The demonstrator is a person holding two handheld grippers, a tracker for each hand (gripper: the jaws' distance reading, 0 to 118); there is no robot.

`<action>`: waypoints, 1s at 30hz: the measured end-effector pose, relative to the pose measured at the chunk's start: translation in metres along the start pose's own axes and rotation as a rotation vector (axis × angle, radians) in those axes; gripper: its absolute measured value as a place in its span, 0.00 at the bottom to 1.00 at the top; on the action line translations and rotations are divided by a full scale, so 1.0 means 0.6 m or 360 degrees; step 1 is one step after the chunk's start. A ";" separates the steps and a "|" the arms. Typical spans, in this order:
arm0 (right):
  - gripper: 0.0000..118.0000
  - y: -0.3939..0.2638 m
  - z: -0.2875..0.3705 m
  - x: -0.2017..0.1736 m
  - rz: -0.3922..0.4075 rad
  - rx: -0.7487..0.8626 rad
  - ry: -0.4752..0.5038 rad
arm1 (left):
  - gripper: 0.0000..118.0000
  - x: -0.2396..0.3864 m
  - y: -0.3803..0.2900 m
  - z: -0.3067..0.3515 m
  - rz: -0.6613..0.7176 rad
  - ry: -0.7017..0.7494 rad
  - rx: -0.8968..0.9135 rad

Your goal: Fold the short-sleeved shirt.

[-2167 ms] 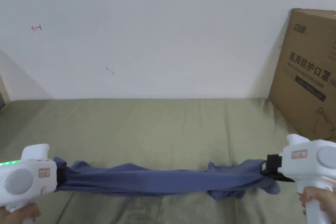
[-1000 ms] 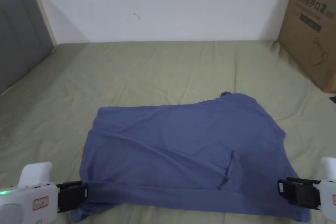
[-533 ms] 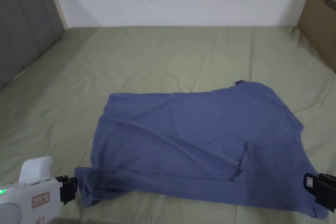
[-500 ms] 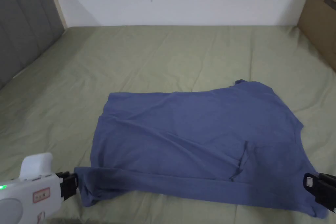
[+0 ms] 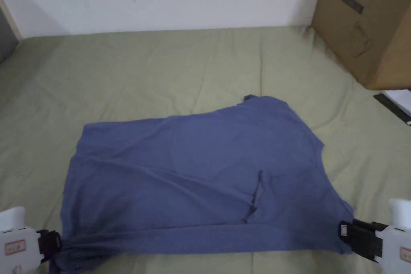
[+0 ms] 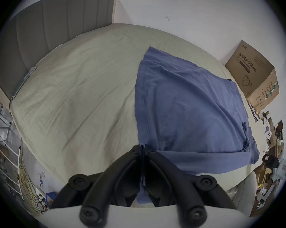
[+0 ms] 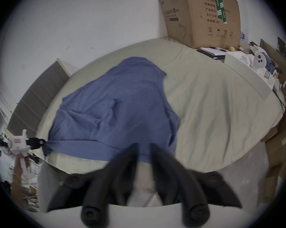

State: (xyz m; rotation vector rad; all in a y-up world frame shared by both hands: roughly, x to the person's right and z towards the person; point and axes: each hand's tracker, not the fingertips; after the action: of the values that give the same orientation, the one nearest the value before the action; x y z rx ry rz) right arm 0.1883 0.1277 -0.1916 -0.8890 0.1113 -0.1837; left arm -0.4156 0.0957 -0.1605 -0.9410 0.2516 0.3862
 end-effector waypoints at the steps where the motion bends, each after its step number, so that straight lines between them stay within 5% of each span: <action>1: 0.79 0.004 -0.005 0.001 0.0025 -0.0030 -0.0027 | 0.02 -0.002 0.001 0.006 0.0006 0.0007 0.0015; 2: 0.84 0.008 -0.012 0.002 0.0042 -0.0070 -0.0065 | 0.02 -0.001 0.003 0.018 0.0032 -0.0003 0.0037; 8: 0.79 0.019 -0.084 0.023 0.0074 -0.0195 -0.0066 | 0.02 -0.004 0.008 0.029 -0.0010 -0.0022 0.0070; 11: 0.06 0.011 -0.114 0.012 0.0097 -0.0321 -0.0100 | 0.02 0.014 0.008 0.036 -0.0084 0.0018 0.0062; 16: 0.05 0.022 -0.085 -0.012 0.0202 -0.0254 -0.0053 | 0.02 0.011 0.010 0.030 -0.0093 0.0033 0.0046; 25: 0.05 0.128 -0.027 -0.014 0.0187 -0.0033 -0.0024 | 0.02 0.028 0.062 0.055 -0.0128 0.0027 0.0106; 30: 0.05 0.222 -0.099 -0.033 0.0258 -0.0001 -0.0062 | 0.02 0.059 0.142 0.021 -0.0156 0.0021 0.0167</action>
State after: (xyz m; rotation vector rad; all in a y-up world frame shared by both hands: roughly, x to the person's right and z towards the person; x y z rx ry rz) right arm 0.1738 0.1686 -0.3322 -0.8797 0.1467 -0.0154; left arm -0.4197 0.1586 -0.2291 -0.8496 0.2349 0.2743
